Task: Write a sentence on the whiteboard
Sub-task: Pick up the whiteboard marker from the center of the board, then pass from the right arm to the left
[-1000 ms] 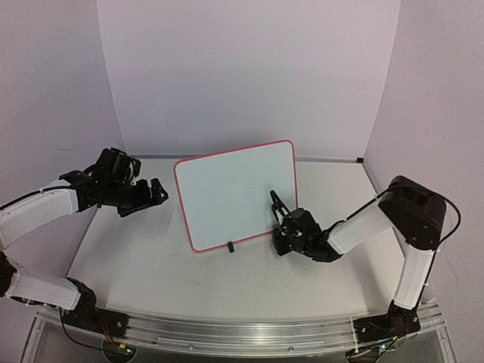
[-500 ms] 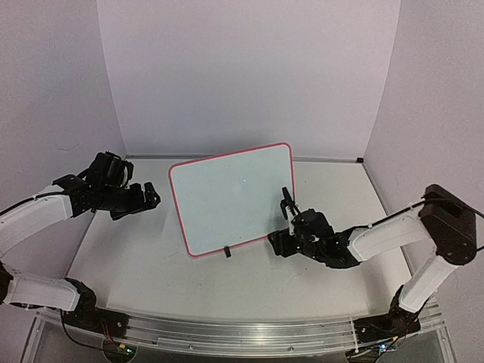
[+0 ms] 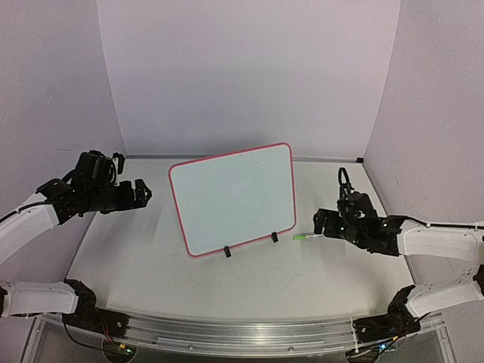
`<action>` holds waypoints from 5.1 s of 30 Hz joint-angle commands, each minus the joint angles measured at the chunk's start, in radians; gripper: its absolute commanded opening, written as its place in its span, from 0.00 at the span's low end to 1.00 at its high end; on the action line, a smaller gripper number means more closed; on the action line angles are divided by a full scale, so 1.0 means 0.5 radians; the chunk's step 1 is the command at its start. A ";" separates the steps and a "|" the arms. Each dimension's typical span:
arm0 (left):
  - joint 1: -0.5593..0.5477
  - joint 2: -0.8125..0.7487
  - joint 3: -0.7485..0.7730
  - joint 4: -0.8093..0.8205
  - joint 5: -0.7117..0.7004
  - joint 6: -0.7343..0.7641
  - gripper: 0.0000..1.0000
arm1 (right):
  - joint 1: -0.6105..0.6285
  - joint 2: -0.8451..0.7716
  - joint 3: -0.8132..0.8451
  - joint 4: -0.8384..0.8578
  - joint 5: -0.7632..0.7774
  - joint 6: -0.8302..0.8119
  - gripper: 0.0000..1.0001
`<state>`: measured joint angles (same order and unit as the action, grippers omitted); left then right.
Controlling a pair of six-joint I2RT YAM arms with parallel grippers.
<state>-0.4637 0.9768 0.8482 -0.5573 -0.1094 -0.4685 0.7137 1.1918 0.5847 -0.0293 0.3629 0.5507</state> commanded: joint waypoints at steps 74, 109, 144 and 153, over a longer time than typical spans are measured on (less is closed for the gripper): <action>0.009 -0.186 -0.101 -0.030 0.311 0.235 0.99 | -0.499 1.455 0.953 -0.539 -0.347 0.598 0.18; -1.086 0.266 0.426 0.943 0.270 -0.333 0.91 | -0.042 -0.162 0.656 -0.078 -0.452 0.859 0.00; -1.360 1.011 0.676 1.645 0.527 -0.588 0.27 | 0.379 0.160 0.945 0.718 -0.404 0.907 0.00; -1.358 0.993 0.651 1.616 0.464 -0.585 0.17 | 0.385 0.157 0.926 0.682 -0.434 0.911 0.00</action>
<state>-1.1446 1.4845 1.1427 0.2035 0.1431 -0.7598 0.8993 1.2686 1.0229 0.2981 0.1482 1.0008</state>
